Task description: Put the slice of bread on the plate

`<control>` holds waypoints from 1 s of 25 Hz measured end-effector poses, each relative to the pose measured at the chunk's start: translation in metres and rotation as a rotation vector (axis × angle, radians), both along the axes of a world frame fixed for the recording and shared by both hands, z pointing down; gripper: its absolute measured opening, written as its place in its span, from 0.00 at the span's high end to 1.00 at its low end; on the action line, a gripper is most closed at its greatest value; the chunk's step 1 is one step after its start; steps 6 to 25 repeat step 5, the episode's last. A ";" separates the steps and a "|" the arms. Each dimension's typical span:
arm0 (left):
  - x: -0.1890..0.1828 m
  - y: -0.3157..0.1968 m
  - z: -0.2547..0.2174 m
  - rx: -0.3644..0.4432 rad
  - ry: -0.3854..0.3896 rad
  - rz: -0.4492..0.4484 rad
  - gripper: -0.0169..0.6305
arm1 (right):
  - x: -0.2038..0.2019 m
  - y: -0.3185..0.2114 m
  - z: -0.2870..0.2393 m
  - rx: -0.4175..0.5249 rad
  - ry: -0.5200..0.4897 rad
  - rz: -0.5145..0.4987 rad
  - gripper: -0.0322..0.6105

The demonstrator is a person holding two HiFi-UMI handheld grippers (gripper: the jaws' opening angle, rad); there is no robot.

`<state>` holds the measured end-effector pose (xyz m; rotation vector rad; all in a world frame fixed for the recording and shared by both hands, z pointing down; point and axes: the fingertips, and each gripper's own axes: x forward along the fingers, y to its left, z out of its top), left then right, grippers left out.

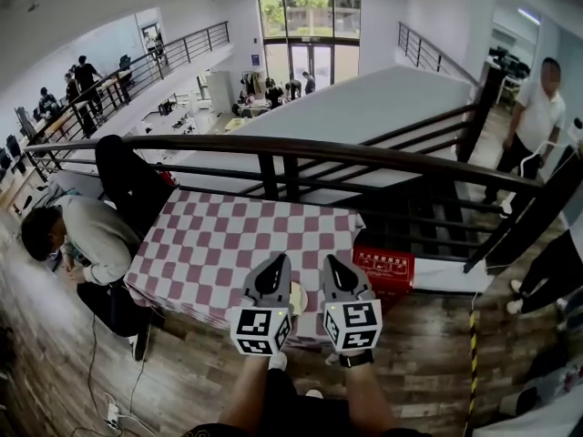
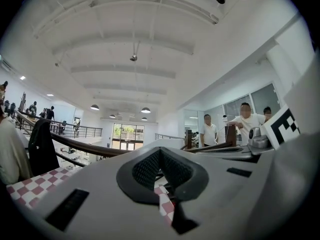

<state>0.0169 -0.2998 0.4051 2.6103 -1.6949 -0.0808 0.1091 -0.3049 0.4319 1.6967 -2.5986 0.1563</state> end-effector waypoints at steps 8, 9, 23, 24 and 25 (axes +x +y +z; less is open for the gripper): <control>0.012 -0.009 0.011 -0.018 -0.009 0.014 0.95 | 0.003 -0.009 0.002 0.000 -0.007 -0.007 0.93; 0.012 -0.009 0.011 -0.018 -0.009 0.014 0.95 | 0.003 -0.009 0.002 0.000 -0.007 -0.007 0.93; 0.012 -0.009 0.011 -0.018 -0.009 0.014 0.95 | 0.003 -0.009 0.002 0.000 -0.007 -0.007 0.93; 0.012 -0.009 0.011 -0.018 -0.009 0.014 0.95 | 0.003 -0.009 0.002 0.000 -0.007 -0.007 0.93; 0.012 -0.009 0.011 -0.018 -0.009 0.014 0.95 | 0.003 -0.009 0.002 0.000 -0.007 -0.007 0.93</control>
